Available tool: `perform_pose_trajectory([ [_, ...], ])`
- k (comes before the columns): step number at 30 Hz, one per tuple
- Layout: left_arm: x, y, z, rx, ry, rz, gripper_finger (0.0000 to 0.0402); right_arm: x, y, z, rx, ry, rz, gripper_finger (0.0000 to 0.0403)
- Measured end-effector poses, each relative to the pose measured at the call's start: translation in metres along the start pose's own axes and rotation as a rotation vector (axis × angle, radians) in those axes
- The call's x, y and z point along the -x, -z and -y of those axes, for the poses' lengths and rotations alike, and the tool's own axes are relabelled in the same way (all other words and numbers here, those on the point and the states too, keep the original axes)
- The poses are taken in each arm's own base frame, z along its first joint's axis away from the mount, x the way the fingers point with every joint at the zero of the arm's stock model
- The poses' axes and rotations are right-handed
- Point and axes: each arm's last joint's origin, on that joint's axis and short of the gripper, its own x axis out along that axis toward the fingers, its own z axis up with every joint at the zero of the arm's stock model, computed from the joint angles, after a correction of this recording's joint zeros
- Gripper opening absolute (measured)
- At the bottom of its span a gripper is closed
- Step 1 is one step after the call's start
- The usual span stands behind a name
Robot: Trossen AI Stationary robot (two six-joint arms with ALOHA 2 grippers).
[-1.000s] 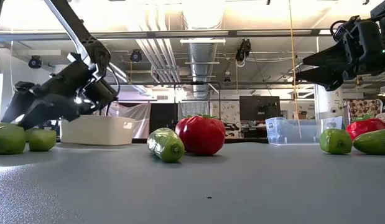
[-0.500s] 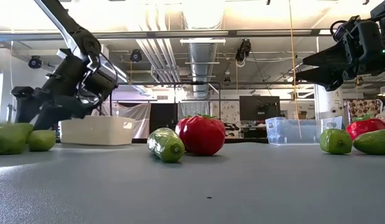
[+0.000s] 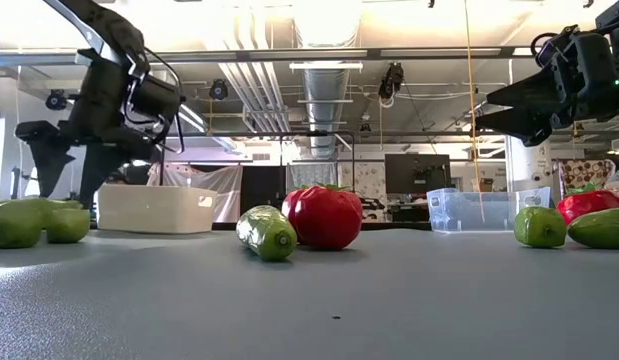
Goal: Sort produce into baskets
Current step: Put the top left cucumber into the white bin
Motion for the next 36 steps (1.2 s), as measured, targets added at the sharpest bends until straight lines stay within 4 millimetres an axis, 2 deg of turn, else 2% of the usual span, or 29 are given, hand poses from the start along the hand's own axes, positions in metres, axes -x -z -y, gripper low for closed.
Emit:
perform_pose_trajectory([
  [12, -0.042, -0.014, 0.008, -0.140, -0.209, -0.139, 0.0264, 0.000, 0.000, 0.000, 0.000, 0.000, 0.000, 0.0325],
  [20, -0.044, 0.006, 0.011, -0.250, -0.176, -0.080, 0.0211, 0.000, 0.000, 0.000, 0.000, 0.000, 0.000, 0.0325],
  [26, -0.042, 0.022, 0.010, -0.300, -0.099, -0.036, 0.0135, 0.000, 0.000, 0.000, 0.000, 0.000, 0.000, 0.0325],
  [28, -0.037, 0.027, 0.011, -0.333, -0.055, -0.016, 0.0118, 0.000, 0.000, 0.000, 0.000, 0.000, 0.000, 0.0325],
  [30, -0.023, 0.029, 0.014, -0.369, 0.014, 0.025, 0.0118, 0.000, 0.000, 0.000, 0.000, 0.000, 0.000, 0.0325],
  [36, 0.053, 0.018, 0.024, -0.489, 0.145, 0.383, 0.0118, 0.000, 0.000, 0.000, 0.000, 0.000, 0.000, 0.0325],
])
